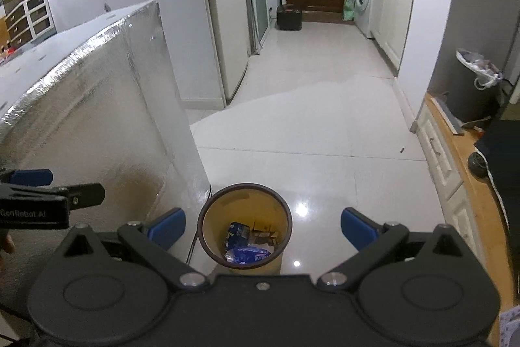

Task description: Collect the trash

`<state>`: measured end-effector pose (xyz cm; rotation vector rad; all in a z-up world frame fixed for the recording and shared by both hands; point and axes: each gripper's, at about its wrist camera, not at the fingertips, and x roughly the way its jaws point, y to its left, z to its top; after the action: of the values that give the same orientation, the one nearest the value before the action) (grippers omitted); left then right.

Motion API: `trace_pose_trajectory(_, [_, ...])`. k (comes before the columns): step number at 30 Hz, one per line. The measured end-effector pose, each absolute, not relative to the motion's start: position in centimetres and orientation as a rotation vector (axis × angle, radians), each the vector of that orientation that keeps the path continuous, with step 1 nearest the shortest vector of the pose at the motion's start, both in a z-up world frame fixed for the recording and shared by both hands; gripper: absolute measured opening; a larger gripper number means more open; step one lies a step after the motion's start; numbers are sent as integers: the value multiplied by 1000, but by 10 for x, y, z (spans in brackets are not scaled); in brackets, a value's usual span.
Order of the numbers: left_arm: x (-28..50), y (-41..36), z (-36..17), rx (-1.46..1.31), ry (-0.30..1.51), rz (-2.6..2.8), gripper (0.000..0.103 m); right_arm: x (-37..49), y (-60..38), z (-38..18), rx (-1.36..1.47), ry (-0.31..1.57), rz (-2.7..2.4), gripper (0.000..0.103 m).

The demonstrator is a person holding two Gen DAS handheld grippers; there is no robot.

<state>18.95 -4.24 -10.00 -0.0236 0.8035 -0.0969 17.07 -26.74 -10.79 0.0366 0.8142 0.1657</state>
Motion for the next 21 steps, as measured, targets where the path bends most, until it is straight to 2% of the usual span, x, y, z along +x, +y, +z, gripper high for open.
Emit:
trace_pose_trajectory(10, [148,-28,-82,-10,740,-114,103,121,-263,-76,48,728,116,103])
trace_pose_trajectory(21, [118,-28,-81,-3,714,-111,103,87,-265,-83,16,704,68,103])
